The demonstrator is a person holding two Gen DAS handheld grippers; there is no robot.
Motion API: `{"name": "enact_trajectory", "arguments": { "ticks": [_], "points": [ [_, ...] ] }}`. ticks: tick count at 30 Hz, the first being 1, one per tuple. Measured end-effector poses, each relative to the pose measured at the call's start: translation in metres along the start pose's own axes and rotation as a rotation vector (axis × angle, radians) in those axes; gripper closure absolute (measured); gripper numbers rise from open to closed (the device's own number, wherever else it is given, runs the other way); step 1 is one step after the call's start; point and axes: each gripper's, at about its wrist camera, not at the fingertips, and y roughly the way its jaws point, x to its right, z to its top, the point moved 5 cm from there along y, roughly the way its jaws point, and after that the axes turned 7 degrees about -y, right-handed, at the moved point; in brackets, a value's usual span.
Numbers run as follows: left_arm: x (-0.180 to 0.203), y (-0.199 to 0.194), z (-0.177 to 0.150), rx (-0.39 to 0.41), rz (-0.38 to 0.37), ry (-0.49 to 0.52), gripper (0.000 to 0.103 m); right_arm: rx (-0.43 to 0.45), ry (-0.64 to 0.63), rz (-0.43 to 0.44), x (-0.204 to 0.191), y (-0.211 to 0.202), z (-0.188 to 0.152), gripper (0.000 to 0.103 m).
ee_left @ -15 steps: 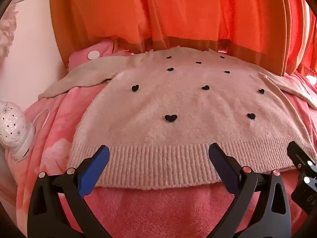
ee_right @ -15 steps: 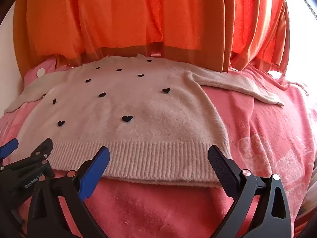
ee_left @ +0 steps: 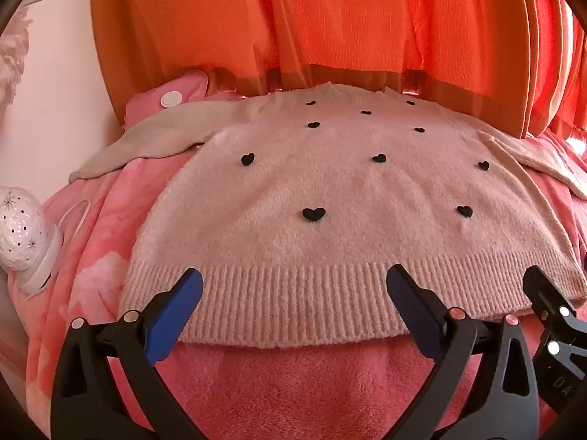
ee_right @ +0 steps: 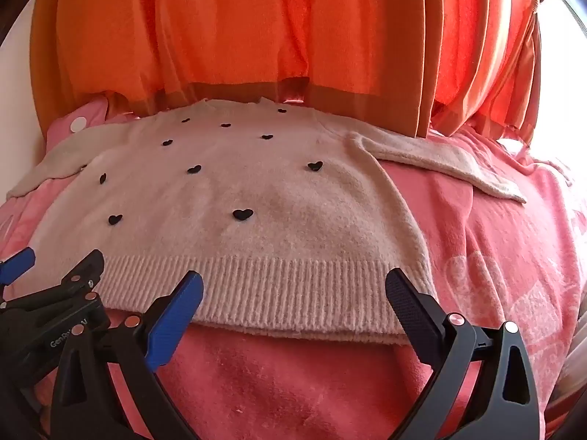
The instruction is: Fold small clothes
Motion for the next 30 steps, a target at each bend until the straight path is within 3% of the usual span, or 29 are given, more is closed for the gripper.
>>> {"name": "enact_trajectory", "arguments": {
  "ticks": [30],
  "points": [
    [0.0050, -0.0031, -0.0038, 0.004, -0.018, 0.000, 0.005, 0.005, 0.005, 0.006, -0.0065, 0.0011, 0.0006, 0.005]
  ]
}}
